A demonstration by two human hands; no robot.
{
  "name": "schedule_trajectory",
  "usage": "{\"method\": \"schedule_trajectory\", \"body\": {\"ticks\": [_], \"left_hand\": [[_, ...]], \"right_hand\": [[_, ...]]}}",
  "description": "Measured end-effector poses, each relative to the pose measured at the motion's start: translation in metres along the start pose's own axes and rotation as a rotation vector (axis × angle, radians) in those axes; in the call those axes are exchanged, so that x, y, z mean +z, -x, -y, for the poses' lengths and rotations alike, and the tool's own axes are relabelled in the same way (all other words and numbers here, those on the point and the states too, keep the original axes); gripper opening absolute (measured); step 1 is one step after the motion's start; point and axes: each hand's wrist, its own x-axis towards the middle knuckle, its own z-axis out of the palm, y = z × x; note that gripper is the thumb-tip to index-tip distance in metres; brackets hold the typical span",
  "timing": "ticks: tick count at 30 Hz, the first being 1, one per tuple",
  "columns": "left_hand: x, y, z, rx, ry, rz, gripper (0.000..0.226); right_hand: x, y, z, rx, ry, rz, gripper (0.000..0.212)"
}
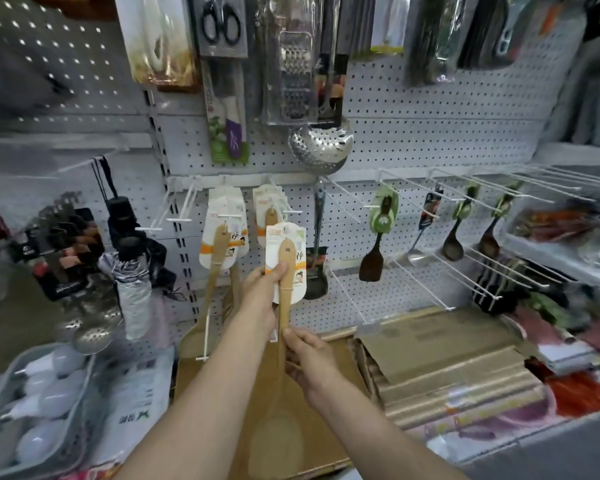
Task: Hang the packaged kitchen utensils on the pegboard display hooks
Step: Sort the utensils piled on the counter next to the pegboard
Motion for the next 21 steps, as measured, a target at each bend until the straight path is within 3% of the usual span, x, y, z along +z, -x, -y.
{"method": "schedule_trajectory", "body": {"ticks": [15, 21], "left_hand": [[0.0, -0.079, -0.022, 0.004, 0.002, -0.026, 0.014], [-0.006, -0.074, -0.025, -0.004, -0.046, -0.054, 0.031]], "right_hand": [[0.036, -0.078, 0.019, 0.062, 0.039, -0.017, 0.007], [0.039, -0.088, 0.028, 0.071, 0.125, -0.059, 0.018]]}}
